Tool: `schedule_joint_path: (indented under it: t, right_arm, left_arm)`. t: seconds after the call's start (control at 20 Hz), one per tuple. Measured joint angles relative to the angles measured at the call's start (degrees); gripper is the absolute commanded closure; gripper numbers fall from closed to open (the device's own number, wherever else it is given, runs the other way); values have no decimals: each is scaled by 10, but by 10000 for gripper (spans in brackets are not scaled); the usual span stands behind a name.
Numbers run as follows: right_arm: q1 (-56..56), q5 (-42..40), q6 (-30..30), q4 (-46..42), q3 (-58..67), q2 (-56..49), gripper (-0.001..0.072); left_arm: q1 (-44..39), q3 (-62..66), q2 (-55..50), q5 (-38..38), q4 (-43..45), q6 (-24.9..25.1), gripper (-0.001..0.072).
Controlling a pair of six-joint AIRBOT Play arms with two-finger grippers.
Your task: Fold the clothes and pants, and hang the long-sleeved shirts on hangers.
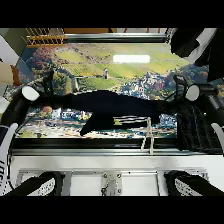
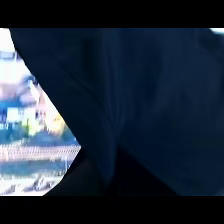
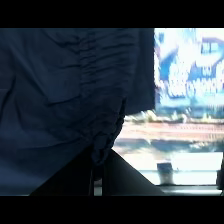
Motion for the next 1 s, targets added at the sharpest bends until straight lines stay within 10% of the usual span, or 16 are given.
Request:
schedule_joint_path:
  t: [0.5, 0.55, 0.6, 0.65, 1.0]
  right_arm:
    - [0, -173, -2, -8, -150, 6, 686]
    - [0, -180, -2, -6, -152, 6, 623]
    - [0, -187, -2, -3, -154, 6, 390]
    - [0, -192, -2, -1, -155, 6, 157]
    - [-33, -145, -21, 25, -114, 51, 115]
  left_arm:
    - [-77, -222, 30, 161, 5, 0, 700]
    - [-79, -226, 31, 163, 5, 0, 501]
    - [-81, -229, 31, 161, 7, -2, 249]
    - [-82, -231, 31, 156, 7, -2, 205]
    - [-52, -234, 117, 86, -7, -4, 206]
